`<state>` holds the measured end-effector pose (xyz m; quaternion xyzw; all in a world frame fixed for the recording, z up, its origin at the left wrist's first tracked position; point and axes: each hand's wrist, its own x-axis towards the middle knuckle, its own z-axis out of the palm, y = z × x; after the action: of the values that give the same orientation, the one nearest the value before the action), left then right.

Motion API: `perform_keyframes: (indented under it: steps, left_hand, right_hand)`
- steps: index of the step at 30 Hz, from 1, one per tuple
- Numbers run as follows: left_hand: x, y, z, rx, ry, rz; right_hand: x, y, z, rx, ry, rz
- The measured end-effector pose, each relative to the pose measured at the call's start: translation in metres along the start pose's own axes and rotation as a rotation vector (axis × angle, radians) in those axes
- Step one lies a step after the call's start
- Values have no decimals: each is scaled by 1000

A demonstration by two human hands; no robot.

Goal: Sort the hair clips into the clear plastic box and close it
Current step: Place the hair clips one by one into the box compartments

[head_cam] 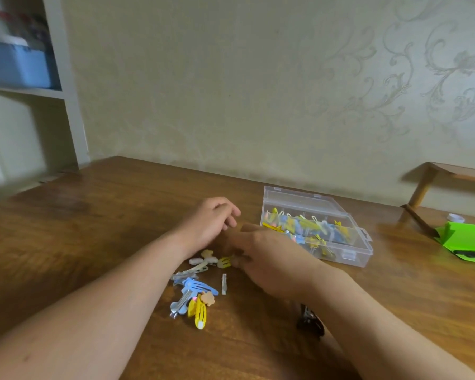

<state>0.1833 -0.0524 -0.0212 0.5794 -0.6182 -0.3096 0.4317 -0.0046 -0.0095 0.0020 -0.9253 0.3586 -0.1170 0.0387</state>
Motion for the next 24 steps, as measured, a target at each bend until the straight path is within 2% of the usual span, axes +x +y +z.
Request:
perform_keyframes:
  steps: [9, 12, 17, 21, 24]
  left_hand:
    - [0, -1, -2, 1, -7, 14]
    - [-2, 1, -2, 3, -23, 23]
    - [-5, 6, 1, -4, -8, -19]
    - [-8, 8, 0, 59, -22, 6]
    - [-8, 6, -1, 88, -26, 15]
  right_hand:
    - [-5, -3, -8, 65, -36, 19]
    - [-9, 1, -22, 174, 63, 72]
    - [-23, 45, -67, 347, 402, 363]
    - [-41, 90, -76, 238, 320, 627]
    - [-45, 102, -71, 216, 217, 697]
